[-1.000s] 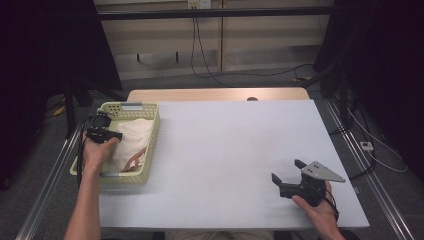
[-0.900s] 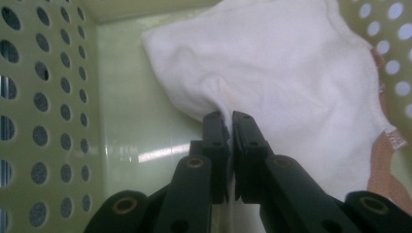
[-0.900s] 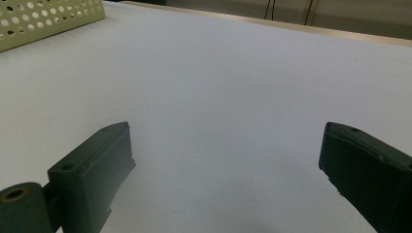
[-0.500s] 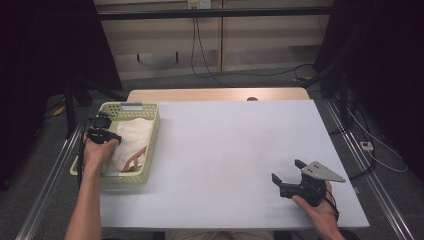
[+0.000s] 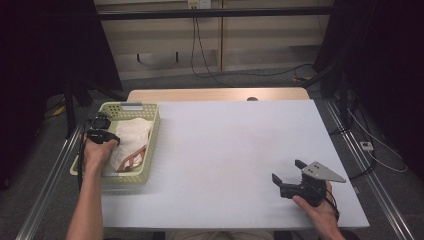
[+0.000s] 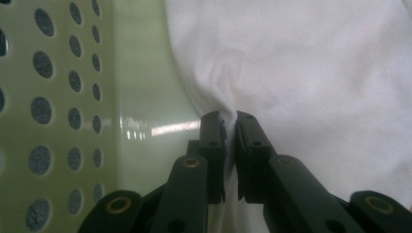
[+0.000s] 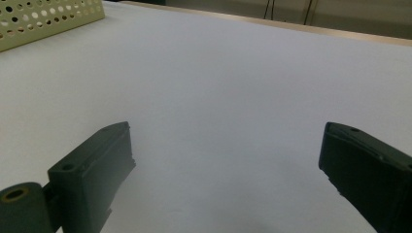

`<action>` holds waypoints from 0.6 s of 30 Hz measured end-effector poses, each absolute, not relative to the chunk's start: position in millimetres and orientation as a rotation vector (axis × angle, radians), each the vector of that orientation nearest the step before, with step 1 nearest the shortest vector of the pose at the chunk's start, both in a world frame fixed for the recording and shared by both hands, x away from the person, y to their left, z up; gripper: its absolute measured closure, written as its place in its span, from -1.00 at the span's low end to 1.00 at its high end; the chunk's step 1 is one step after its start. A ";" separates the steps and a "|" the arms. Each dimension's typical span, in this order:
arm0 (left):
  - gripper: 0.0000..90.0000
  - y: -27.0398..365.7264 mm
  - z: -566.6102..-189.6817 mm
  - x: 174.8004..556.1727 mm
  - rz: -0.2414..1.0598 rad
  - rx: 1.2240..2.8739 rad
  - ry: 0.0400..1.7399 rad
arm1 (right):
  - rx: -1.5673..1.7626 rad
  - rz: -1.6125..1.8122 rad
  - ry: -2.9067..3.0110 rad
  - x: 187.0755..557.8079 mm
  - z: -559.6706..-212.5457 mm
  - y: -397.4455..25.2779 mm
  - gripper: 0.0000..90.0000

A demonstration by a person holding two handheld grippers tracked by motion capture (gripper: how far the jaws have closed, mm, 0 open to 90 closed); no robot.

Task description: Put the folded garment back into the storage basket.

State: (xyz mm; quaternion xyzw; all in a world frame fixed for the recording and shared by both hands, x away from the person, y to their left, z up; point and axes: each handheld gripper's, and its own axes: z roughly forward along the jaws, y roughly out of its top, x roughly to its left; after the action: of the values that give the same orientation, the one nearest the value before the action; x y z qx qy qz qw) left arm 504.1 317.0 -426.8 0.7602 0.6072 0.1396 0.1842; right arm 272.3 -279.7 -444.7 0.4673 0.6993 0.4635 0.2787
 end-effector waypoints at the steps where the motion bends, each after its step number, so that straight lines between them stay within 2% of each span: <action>1: 0.82 316.2 -427.0 503.9 0.410 2.149 1.711 | 1.254 1.244 1.876 272.1 -444.6 -279.8 -0.88; 18: 0.82 320.2 -428.8 507.5 0.436 2.104 1.747 | 1.255 1.245 1.878 272.0 -444.7 -279.6 -0.88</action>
State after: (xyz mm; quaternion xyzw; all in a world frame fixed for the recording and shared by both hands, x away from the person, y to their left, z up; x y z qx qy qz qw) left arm 507.5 320.2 -428.8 0.7467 0.6199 0.1547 0.1850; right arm 272.0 -279.6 -444.7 0.4676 0.6995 0.4637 0.2776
